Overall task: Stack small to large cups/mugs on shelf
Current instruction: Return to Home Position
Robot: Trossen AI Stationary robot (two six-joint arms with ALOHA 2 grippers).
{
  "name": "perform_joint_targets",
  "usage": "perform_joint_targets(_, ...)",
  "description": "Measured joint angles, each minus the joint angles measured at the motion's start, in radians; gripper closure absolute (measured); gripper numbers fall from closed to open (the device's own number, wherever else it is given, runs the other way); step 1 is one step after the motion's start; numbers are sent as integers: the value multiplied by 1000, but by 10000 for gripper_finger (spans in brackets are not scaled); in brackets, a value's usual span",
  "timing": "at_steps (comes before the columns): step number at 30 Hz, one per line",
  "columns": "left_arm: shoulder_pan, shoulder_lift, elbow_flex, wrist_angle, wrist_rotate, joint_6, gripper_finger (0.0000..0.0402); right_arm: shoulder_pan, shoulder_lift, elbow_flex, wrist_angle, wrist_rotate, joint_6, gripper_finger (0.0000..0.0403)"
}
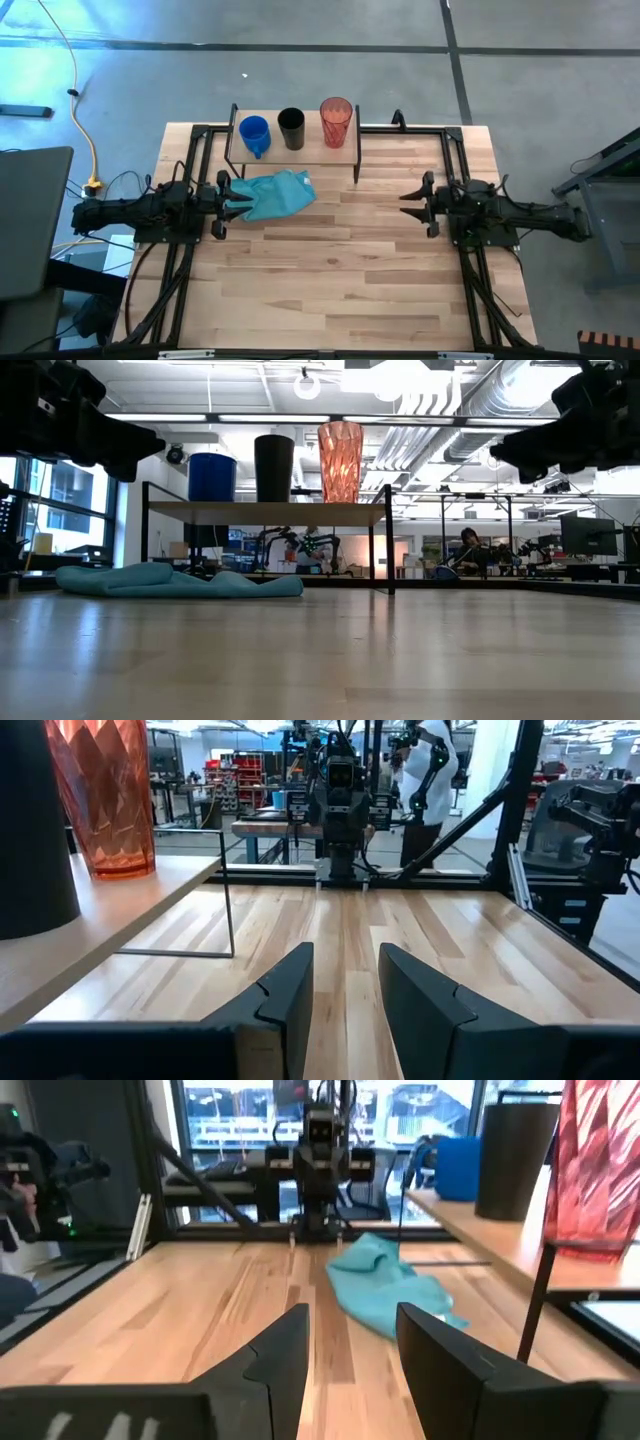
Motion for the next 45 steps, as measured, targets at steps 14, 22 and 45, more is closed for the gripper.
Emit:
perform_joint_targets(14,1,0,0,0,0,0,295,0,4,0,-129,43,-22,258)
perform_joint_targets(22,1,0,0,0,0,0,296,0,8,0,-143,126,-35,258)
perform_joint_targets(45,1,0,0,0,0,0,295,0,8,0,-145,140,-53,258)
